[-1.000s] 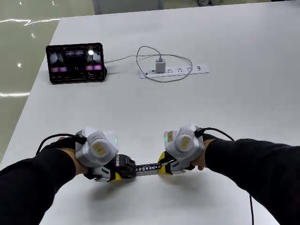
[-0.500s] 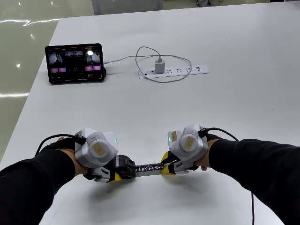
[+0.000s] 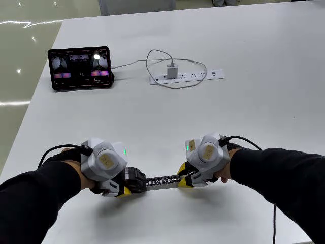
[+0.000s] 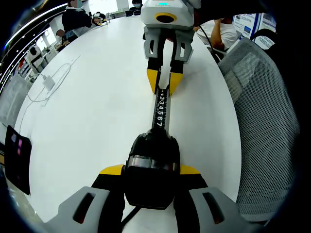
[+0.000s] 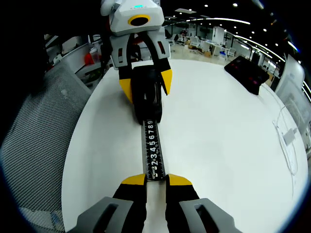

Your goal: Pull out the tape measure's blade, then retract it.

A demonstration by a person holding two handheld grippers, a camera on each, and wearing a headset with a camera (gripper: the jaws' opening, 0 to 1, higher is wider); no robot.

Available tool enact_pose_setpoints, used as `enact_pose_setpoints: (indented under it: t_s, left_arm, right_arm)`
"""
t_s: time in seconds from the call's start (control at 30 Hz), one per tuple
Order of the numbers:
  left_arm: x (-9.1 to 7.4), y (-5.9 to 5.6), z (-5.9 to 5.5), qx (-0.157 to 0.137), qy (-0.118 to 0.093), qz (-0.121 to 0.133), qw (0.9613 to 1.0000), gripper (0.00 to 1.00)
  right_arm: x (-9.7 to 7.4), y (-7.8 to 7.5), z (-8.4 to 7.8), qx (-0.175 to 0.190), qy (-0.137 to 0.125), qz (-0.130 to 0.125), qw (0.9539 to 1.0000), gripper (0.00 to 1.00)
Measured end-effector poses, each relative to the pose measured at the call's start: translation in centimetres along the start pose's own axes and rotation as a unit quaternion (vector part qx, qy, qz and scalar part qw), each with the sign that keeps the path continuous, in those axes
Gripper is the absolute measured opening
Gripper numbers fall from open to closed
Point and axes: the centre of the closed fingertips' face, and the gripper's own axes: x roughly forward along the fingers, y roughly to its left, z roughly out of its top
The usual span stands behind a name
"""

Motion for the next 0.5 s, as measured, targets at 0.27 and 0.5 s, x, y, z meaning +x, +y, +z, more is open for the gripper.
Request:
enact_pose_setpoints:
  t_s: [0.27,0.5]
  left_arm:
    - [0.04,-0.02,0.04,0.001,0.0,0.0,1.0,0.34]
    - [0.04,-0.07,0.07,0.008,0.0,-0.001,1.0,0.33]
  right_arm:
    - [-0.13,0.08,-0.13,-0.008,0.002,-0.002,1.0,0.1]
    - [-0.06,0.09,-0.09,-0.033,0.016,0.005,0.9993,0.12]
